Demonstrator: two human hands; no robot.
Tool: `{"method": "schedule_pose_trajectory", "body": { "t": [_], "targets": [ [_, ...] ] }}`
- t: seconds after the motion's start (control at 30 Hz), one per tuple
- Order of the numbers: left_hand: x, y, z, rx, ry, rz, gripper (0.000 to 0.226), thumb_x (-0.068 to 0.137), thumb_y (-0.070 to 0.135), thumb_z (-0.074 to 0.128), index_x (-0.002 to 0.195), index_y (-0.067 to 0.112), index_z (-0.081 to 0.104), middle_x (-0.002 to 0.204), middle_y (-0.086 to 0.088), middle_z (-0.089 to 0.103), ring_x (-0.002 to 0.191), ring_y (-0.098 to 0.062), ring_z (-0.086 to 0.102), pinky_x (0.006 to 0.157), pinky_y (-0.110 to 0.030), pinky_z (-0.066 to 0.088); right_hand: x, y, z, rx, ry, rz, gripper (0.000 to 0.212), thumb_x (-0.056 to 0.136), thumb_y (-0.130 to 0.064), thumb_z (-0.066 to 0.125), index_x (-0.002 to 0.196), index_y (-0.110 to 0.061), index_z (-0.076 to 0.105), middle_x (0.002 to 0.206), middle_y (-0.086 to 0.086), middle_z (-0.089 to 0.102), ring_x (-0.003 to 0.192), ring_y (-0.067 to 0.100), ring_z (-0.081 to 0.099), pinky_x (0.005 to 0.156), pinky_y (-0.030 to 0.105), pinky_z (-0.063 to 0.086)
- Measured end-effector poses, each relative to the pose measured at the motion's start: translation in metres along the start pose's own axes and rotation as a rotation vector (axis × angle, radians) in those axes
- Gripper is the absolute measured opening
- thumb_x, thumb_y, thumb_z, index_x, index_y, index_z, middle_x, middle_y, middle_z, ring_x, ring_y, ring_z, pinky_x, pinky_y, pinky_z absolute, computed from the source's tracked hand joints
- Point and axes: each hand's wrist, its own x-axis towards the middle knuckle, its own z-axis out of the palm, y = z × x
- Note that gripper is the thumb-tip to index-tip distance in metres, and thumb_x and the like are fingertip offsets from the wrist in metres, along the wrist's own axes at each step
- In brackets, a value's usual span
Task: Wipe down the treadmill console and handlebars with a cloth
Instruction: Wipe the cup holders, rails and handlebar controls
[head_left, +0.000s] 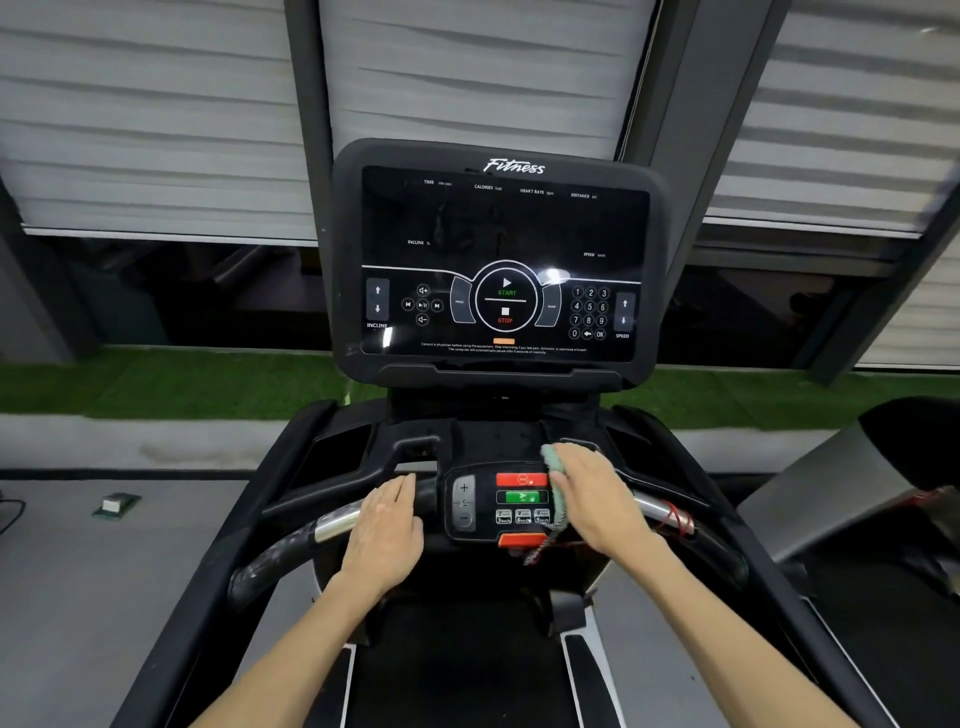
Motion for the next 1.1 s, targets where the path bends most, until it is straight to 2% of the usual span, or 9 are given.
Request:
{"method": "schedule_pose_trajectory", "body": {
  "t": [0.13, 0.3, 0.57, 0.67, 0.73, 0.83, 0.97, 1.03, 1.1],
  "targets": [
    [0.012, -0.001, -0.007, -0.034, 0.025, 0.007, 0.048, 0.099, 0.013, 0.043, 0.147, 0.004, 0.037, 0.148, -0.009, 0.043, 0.138, -0.022, 0.036, 0.118, -0.032, 0.024, -0.001, 0.008, 0.001, 0.034, -0.097, 0.080, 0.037, 0.101, -0.024, 0.042, 0.136, -0.013, 0.047, 0.133, 0.001, 0.053, 0.124, 0.017, 0.046, 0.105, 0.028, 0.033],
    [0.048, 0.009, -0.021, -0.015, 0.238, 0.159, 0.047, 0.093, 0.008, 0.051, 0.140, 0.002, 0.047, 0.144, -0.012, 0.046, 0.136, -0.026, 0.038, 0.117, -0.041, 0.031, 0.013, -0.001, -0.008, 0.199, -0.208, 0.106, 0.037, 0.102, -0.030, 0.040, 0.137, -0.021, 0.046, 0.135, -0.007, 0.051, 0.126, 0.012, 0.045, 0.105, 0.031, 0.037],
    [0.152, 0.035, -0.025, 0.310, 0.286, 0.380, 0.057, 0.097, 0.027, 0.035, 0.149, 0.004, 0.033, 0.157, -0.011, 0.030, 0.144, -0.028, 0.030, 0.117, -0.046, 0.027, 0.065, 0.020, -0.017, 0.270, -0.676, 0.089, 0.070, 0.083, -0.066, 0.032, 0.147, -0.038, 0.030, 0.144, -0.007, 0.049, 0.132, 0.013, 0.045, 0.109, 0.043, 0.038],
    [0.189, 0.042, -0.017, 0.420, 0.253, 0.438, 0.057, 0.099, 0.031, 0.032, 0.151, 0.009, 0.029, 0.159, -0.008, 0.027, 0.146, -0.025, 0.025, 0.118, -0.046, 0.025, 0.076, 0.036, -0.022, 0.389, -0.796, 0.074, 0.055, 0.092, -0.062, 0.039, 0.145, -0.046, 0.029, 0.140, -0.013, 0.049, 0.129, 0.006, 0.044, 0.112, 0.039, 0.032],
    [0.210, 0.044, -0.013, 0.499, 0.248, 0.490, 0.056, 0.100, 0.032, 0.032, 0.151, 0.010, 0.029, 0.160, -0.007, 0.026, 0.146, -0.025, 0.025, 0.118, -0.044, 0.023, 0.085, 0.048, -0.023, 0.528, -0.866, 0.077, 0.041, 0.099, -0.048, 0.042, 0.139, -0.040, 0.042, 0.129, -0.018, 0.054, 0.116, -0.005, 0.049, 0.103, 0.020, 0.038],
    [0.234, 0.044, -0.010, 0.587, 0.259, 0.548, 0.055, 0.101, 0.031, 0.033, 0.152, 0.010, 0.029, 0.160, -0.006, 0.026, 0.146, -0.025, 0.026, 0.117, -0.043, 0.022, 0.098, 0.065, -0.016, 0.656, -0.995, 0.085, 0.031, 0.100, -0.042, 0.040, 0.130, -0.043, 0.048, 0.132, -0.028, 0.049, 0.121, -0.018, 0.042, 0.101, 0.006, 0.031],
    [0.244, 0.041, -0.006, 0.652, 0.254, 0.590, 0.056, 0.101, 0.031, 0.034, 0.153, 0.011, 0.027, 0.161, -0.006, 0.024, 0.146, -0.024, 0.024, 0.117, -0.042, 0.020, 0.108, 0.074, 0.003, 0.625, -1.094, 0.018, 0.048, 0.100, -0.048, 0.035, 0.145, -0.030, 0.040, 0.151, -0.021, 0.029, 0.135, -0.013, 0.023, 0.111, 0.009, 0.014],
    [0.247, 0.039, -0.005, 0.679, 0.235, 0.603, 0.057, 0.102, 0.031, 0.034, 0.154, 0.010, 0.025, 0.162, -0.006, 0.022, 0.147, -0.024, 0.023, 0.118, -0.042, 0.019, 0.112, 0.068, 0.002, 0.545, -1.110, -0.057, 0.048, 0.103, -0.044, 0.031, 0.147, -0.026, 0.037, 0.152, -0.019, 0.027, 0.136, -0.010, 0.023, 0.106, 0.002, 0.014],
    [0.248, 0.038, -0.004, 0.672, 0.230, 0.601, 0.057, 0.102, 0.030, 0.034, 0.154, 0.010, 0.024, 0.162, -0.006, 0.021, 0.148, -0.024, 0.023, 0.119, -0.042, 0.018, 0.116, 0.055, 0.001, 0.483, -1.105, -0.126, 0.051, 0.104, -0.043, 0.028, 0.148, -0.018, 0.036, 0.154, -0.007, 0.032, 0.140, 0.001, 0.027, 0.112, 0.010, 0.019]
  ]
}}
